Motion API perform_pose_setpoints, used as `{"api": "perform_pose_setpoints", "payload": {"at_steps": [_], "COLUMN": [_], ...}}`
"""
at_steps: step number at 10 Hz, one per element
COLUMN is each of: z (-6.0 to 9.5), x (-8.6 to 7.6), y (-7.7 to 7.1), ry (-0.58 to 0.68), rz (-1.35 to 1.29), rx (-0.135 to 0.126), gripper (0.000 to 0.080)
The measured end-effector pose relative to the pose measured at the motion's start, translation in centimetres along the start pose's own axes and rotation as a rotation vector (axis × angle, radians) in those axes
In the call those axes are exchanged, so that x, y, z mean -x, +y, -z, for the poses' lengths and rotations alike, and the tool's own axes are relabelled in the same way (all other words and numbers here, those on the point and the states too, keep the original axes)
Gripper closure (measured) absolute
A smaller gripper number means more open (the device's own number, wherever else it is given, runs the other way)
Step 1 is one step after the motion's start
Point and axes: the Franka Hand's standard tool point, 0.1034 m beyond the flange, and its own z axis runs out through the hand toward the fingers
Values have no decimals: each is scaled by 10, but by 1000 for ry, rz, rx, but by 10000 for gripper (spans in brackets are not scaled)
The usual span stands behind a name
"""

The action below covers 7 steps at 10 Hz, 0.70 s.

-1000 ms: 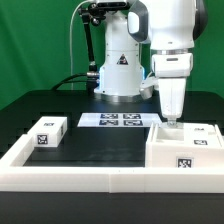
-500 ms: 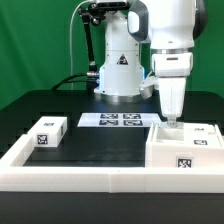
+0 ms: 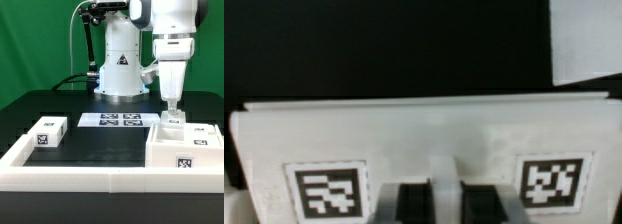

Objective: Assemble cabinet

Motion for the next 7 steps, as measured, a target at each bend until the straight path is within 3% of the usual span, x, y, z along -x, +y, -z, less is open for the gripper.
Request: {"api": "perform_pose_setpoints", "payload": {"at_steps": [3,7], "z": [1,11], "x": [3,12], "y": [4,25], "ry": [0,-18], "rz": [-4,-21], "rx": [5,1], "gripper": [731,731]}}
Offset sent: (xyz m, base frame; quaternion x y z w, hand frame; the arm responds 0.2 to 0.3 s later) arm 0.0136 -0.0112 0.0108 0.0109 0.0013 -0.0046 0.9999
